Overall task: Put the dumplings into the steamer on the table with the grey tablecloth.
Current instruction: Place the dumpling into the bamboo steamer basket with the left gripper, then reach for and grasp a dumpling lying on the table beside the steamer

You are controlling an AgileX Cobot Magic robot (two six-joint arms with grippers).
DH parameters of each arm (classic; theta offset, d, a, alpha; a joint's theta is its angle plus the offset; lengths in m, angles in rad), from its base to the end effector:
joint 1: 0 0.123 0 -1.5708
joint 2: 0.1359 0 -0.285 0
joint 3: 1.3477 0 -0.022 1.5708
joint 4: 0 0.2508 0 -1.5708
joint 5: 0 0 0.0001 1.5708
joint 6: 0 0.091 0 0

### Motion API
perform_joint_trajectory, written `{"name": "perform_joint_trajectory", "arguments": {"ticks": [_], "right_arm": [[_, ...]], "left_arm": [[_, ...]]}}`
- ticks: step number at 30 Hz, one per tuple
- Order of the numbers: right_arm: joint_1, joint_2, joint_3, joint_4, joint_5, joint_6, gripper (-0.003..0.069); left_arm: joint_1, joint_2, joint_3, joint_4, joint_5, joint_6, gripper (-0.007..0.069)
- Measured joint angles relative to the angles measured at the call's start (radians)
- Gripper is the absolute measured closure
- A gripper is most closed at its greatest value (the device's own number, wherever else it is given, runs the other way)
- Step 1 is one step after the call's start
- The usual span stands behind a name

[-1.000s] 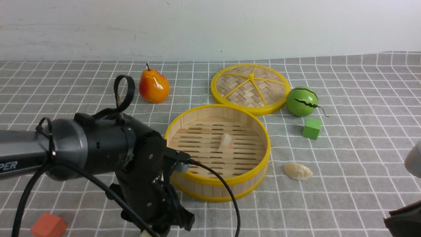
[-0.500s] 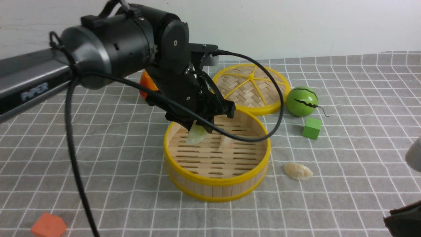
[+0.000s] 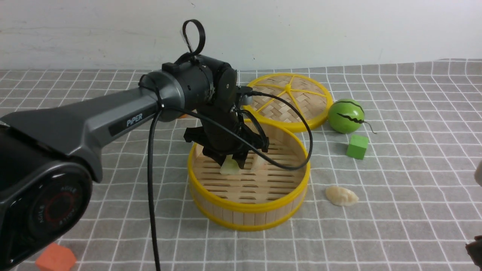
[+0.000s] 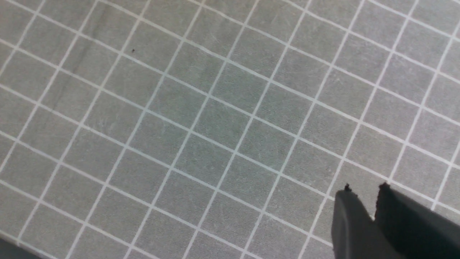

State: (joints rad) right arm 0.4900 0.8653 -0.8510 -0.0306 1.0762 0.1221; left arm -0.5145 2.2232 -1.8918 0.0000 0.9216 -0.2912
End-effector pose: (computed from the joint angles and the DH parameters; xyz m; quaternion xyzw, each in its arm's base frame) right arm 0.1279 0.0654 0.3265 -0.1787 0.9431 0.0701 0.2714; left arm 0.4236 -0.2394 0.2010 0.1091 0.9735 -0.0788 0.1850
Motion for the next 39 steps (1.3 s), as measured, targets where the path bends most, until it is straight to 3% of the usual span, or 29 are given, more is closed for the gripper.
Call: {"name": "perform_joint_trajectory", "arguments": {"ticks": [5,8,15,17,22,33,39], "right_arm": [[0.000,0.098,-0.050,-0.070,0.005,0.022,0.0504],[0.000,0.214,-0.116,-0.090,-0.020,0.023,0.0446],[0.000,0.467,-0.298,-0.098,-0.055,0.023,0.0302],[-0.004,0.583,-0.367,-0.097,-0.067,0.022,0.0260],[-0.049,0.750,-0.436,-0.069,-0.120,-0.014,0.0239],[-0.128,0.995,-0.452,-0.044,-0.283,-0.200,0.0239],[-0.129,1.084,-0.474,-0.014,-0.339,-0.328,0.0239]], "left_arm": [[0.001,-0.001,-0.057,0.000,0.117,-0.003,0.0183],[0.001,-0.035,-0.151,0.007,0.261,0.023,0.0102],[0.001,-0.222,-0.237,0.024,0.313,0.061,0.0079],[0.001,-0.348,-0.217,0.032,0.319,0.063,0.0098],[0.001,-0.577,-0.072,0.041,0.321,0.065,0.0197],[0.001,-0.982,0.548,0.028,0.322,0.061,0.0622],[0.001,-1.092,0.742,-0.020,0.301,0.059,0.0638]]}}
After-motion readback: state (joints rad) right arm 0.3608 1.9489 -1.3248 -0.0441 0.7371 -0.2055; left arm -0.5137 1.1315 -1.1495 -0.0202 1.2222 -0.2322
